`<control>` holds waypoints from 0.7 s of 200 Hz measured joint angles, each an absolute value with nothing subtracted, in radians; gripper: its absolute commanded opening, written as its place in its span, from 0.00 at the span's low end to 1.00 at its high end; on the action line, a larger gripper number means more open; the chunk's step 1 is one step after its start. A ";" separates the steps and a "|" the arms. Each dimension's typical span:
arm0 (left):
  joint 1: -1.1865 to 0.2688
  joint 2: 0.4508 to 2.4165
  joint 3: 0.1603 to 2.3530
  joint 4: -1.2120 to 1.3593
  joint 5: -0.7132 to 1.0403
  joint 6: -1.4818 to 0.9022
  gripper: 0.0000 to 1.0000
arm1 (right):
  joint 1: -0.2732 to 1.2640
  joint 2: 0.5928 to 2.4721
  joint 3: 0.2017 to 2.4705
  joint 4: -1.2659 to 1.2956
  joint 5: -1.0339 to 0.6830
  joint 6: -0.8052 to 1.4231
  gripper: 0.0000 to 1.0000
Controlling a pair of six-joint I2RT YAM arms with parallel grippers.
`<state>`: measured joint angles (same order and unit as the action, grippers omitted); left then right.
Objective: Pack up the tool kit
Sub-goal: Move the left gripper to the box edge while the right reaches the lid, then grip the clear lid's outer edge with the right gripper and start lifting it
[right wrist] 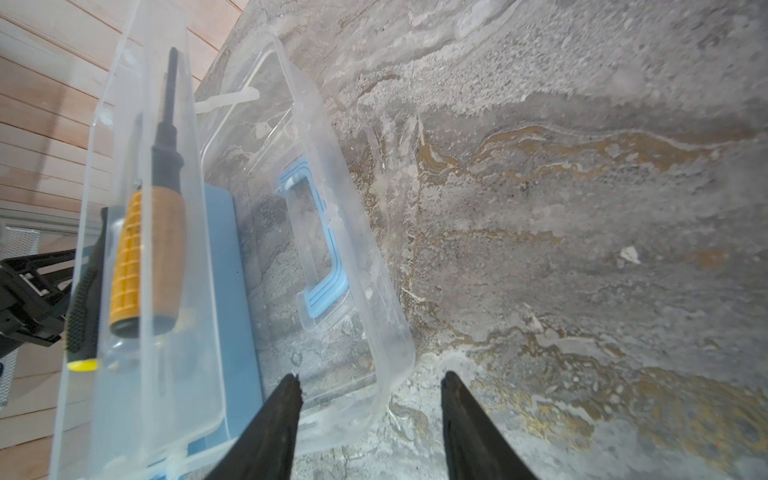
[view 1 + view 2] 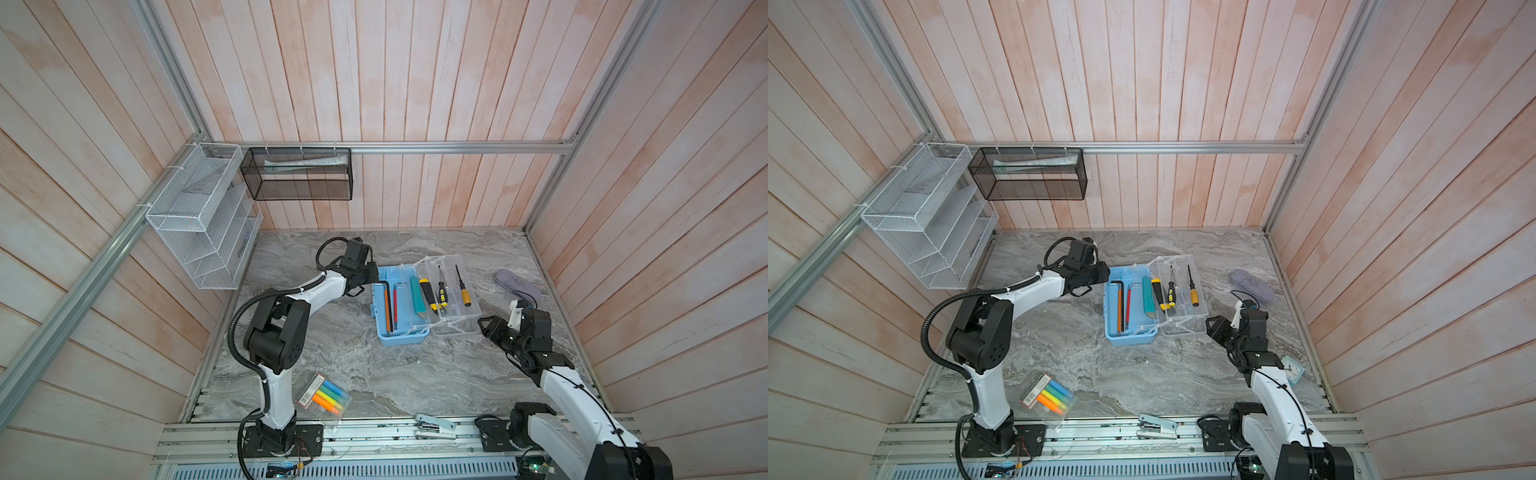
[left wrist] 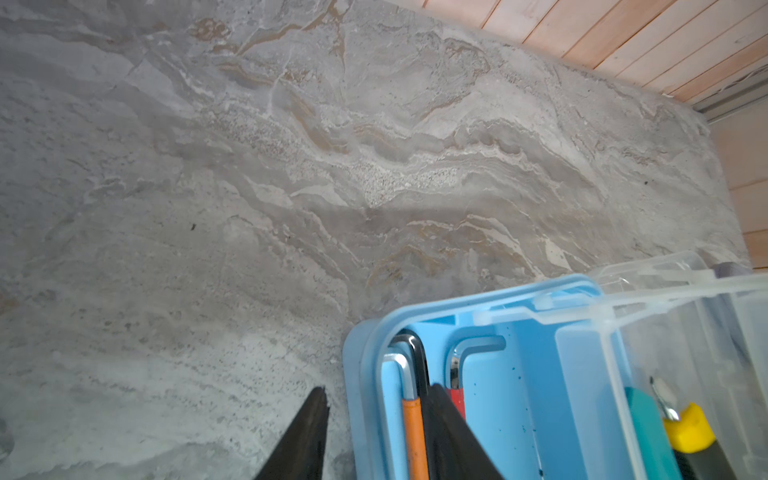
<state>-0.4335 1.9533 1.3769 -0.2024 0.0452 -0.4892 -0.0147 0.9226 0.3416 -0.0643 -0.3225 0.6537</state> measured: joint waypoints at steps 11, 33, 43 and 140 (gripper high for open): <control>-0.434 1.958 1.382 -0.200 0.046 -0.490 0.36 | -0.015 0.945 0.339 -0.046 -0.331 0.654 0.52; -0.434 1.965 1.391 -0.200 0.048 -0.491 0.33 | -0.015 0.991 0.339 0.000 -0.350 0.655 0.51; -0.434 1.970 1.397 -0.200 0.049 -0.493 0.32 | -0.015 1.011 0.339 0.019 -0.361 0.655 0.50; -0.432 2.000 1.411 -0.209 0.048 -0.493 0.31 | -0.008 1.145 0.346 0.121 -0.447 0.655 0.41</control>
<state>-0.4320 1.9999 1.4113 -0.2092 0.0479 -0.4931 -0.0078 1.1450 0.3462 0.1211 -0.4473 0.6548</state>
